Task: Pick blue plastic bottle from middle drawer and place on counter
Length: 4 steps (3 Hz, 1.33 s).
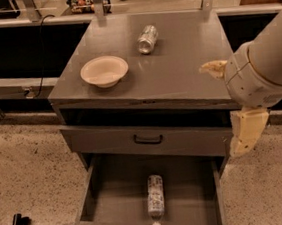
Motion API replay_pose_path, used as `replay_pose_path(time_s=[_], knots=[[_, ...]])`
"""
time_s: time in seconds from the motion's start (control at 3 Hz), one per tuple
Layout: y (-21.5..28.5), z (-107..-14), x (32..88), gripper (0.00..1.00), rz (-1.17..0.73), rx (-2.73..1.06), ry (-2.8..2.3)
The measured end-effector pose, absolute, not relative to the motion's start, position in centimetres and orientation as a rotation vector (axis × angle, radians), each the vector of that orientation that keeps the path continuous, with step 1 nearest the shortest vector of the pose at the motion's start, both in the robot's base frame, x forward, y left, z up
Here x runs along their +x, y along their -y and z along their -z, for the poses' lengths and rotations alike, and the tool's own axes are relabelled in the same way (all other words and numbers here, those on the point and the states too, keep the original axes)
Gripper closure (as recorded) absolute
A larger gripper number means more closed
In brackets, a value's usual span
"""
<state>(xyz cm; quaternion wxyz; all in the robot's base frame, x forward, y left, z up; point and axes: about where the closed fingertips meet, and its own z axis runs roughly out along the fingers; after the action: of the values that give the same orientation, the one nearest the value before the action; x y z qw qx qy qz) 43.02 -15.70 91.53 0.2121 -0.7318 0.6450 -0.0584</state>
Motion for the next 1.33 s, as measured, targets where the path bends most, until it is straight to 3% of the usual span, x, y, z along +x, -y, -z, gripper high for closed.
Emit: replay_pose_path(time_s=[1.0, 1.33], knots=[[10.5, -74.7, 46.3, 0.0, 0.143, -2.415, -1.351], [10.8, -75.4, 46.7, 0.0, 0.219, -2.466, -1.246]])
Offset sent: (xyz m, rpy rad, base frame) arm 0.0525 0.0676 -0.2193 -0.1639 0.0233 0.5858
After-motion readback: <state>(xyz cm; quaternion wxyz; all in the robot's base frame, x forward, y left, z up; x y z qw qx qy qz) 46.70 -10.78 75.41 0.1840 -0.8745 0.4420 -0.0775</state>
